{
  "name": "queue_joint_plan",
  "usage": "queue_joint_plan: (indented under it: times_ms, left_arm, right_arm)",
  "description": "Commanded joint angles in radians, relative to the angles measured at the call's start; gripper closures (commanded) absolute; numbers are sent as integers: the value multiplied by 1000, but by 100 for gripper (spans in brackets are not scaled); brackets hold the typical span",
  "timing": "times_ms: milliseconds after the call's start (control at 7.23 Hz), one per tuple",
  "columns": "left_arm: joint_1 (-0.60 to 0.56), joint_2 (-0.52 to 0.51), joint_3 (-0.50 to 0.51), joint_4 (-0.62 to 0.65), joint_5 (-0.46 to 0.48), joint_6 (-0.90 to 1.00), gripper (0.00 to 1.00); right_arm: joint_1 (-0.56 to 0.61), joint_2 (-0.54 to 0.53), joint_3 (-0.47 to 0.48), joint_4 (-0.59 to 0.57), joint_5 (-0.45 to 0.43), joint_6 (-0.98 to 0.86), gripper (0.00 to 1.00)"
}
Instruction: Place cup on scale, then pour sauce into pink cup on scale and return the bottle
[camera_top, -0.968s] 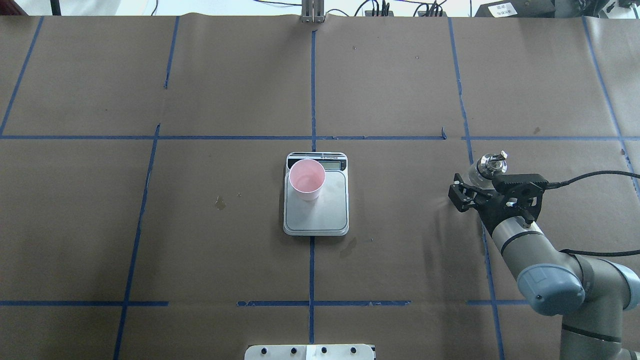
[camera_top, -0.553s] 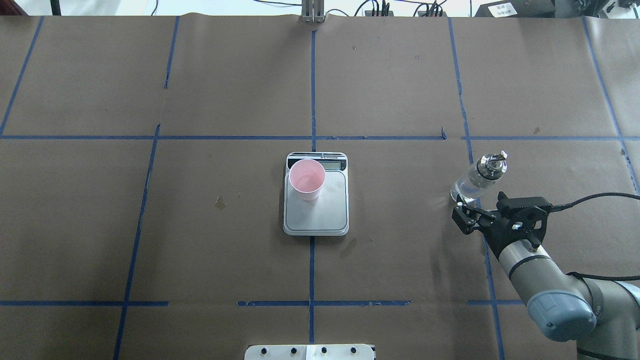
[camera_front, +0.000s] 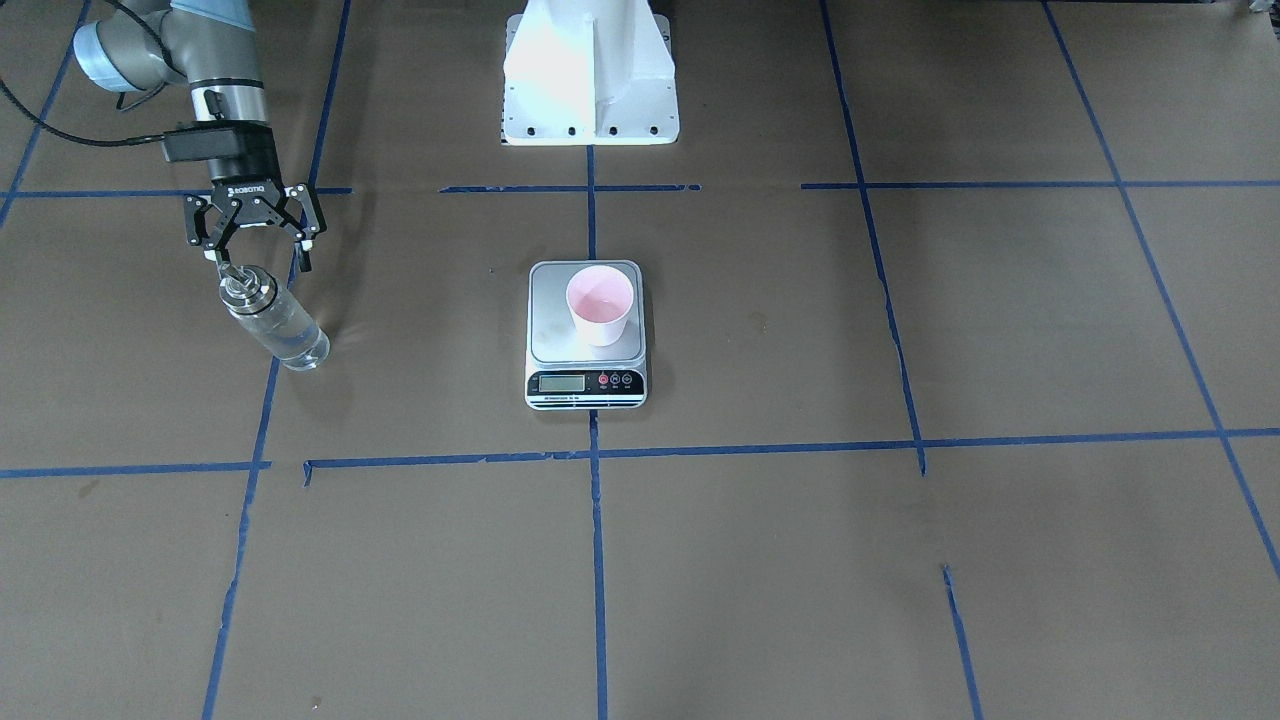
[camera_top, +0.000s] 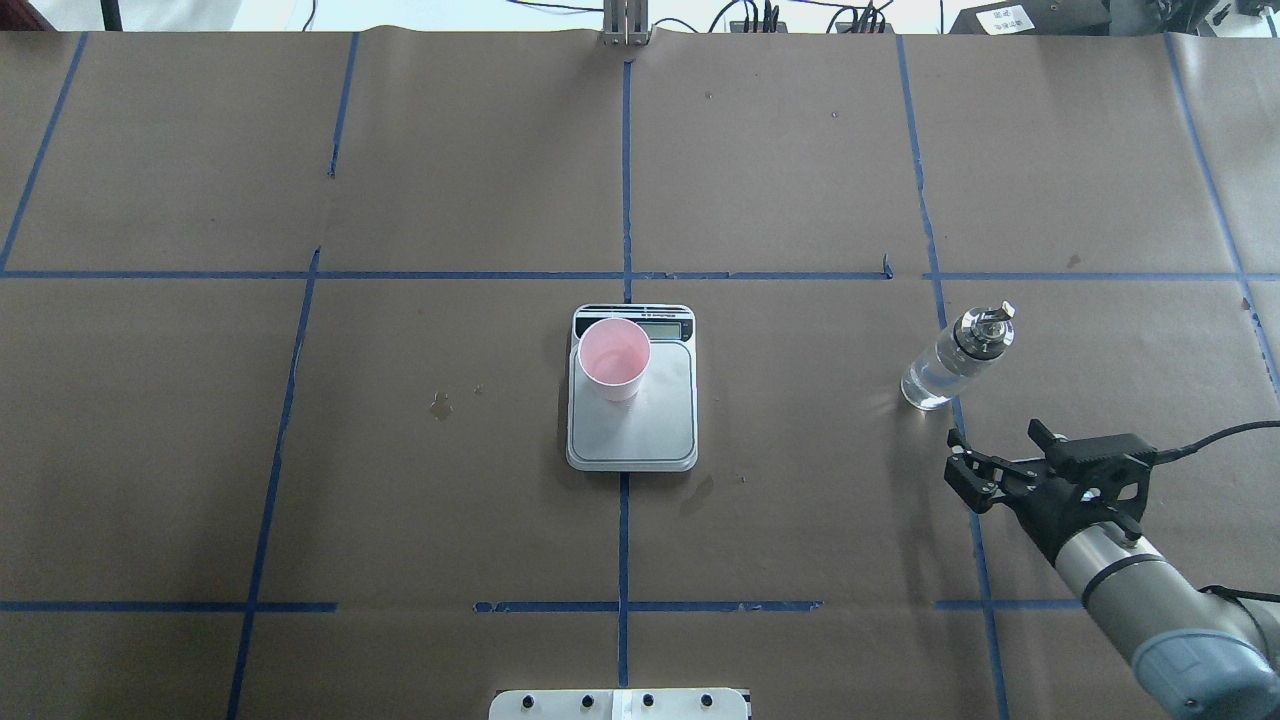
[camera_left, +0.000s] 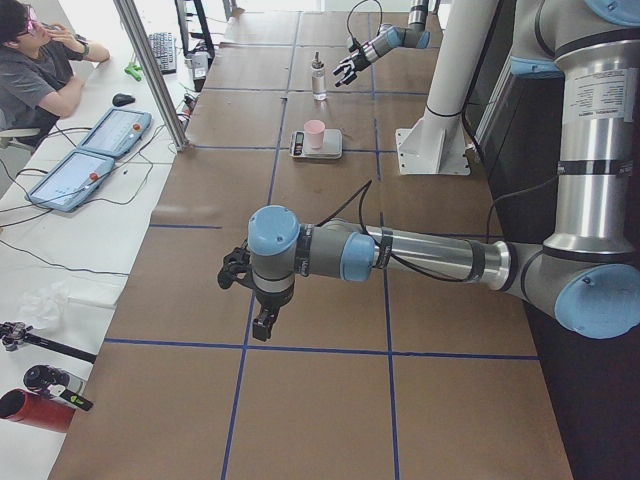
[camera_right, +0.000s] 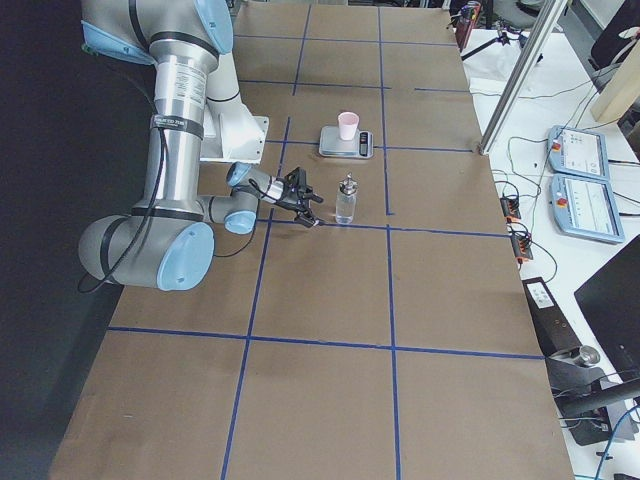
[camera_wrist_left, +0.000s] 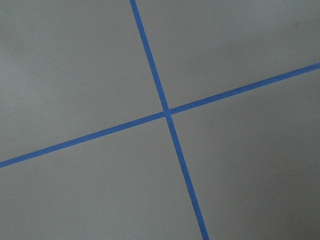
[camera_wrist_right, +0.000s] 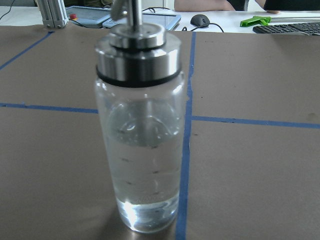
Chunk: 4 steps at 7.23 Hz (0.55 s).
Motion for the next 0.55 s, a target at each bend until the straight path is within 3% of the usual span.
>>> queue_joint_plan:
  times_ms: [0, 138, 415]
  left_arm:
    - [1, 0, -1, 0, -2, 0, 0]
    - [1, 0, -1, 0, -6, 0, 0]
    - [-1, 2, 2, 0, -8, 0, 0]
  right_arm:
    - [19, -143, -6, 196, 85, -79, 0]
    - [152, -134, -32, 223, 207, -169, 0]
    - [543, -101, -81, 223, 635, -432, 0]
